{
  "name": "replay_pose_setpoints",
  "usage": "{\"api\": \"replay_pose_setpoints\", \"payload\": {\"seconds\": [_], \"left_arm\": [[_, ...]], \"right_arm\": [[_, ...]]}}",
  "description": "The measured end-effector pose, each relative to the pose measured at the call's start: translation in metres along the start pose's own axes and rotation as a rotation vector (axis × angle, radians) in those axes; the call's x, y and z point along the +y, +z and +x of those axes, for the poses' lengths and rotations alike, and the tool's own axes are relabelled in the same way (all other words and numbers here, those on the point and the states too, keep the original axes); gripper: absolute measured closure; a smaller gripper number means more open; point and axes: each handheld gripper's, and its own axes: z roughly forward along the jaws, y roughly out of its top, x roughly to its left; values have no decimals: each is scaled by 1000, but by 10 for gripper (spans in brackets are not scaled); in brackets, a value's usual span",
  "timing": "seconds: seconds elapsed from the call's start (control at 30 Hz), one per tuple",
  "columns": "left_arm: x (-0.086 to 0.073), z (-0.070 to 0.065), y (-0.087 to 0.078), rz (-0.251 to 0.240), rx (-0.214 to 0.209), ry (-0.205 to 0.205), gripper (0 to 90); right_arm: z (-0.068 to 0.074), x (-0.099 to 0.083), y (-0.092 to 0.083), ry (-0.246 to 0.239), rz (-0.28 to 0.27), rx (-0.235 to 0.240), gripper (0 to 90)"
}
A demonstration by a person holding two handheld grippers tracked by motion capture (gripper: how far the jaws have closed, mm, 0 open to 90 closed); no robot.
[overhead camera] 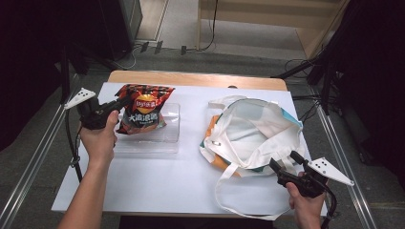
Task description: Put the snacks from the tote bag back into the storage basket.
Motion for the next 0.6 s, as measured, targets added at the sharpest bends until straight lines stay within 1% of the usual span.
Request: {"api": "replay_pose_setpoints", "payload": {"seconds": [0.13, 0.17, 0.23, 0.27, 0.33, 0.37, 0.43, 0.47, 0.5, 0.57, 0.6], "left_arm": [[-5, 10, 3, 26, 15, -22, 892], [-6, 12, 4, 37, 22, -30, 858], [-9, 14, 4, 45, 37, -27, 763], [-11, 15, 4, 51, 57, -27, 704], [-15, 16, 5, 68, 88, -57, 579], [-18, 17, 5, 73, 93, -72, 541], [-26, 17, 6, 96, 106, -82, 486], [-30, 16, 6, 101, 108, -85, 478], [-33, 15, 7, 105, 107, -77, 515], [-36, 11, 7, 109, 114, -53, 656], [-35, 9, 6, 110, 113, -52, 743]], "right_arm": [[0, 0, 0, 1, -1, 0, 142], [0, 0, 0, 3, 2, -1, 142], [-1, -1, 2, 3, 7, -3, 142], [0, -2, 2, 6, 11, -2, 142], [0, -2, 3, 7, 11, -3, 142], [0, -2, 3, 7, 10, -4, 142], [0, -2, 2, 9, 12, -4, 142], [-1, -2, 2, 10, 11, -4, 142], [-1, -2, 2, 7, 8, -7, 143], [-2, -2, 2, 14, 7, -10, 145], [-2, -2, 2, 21, 11, -8, 146]]}}
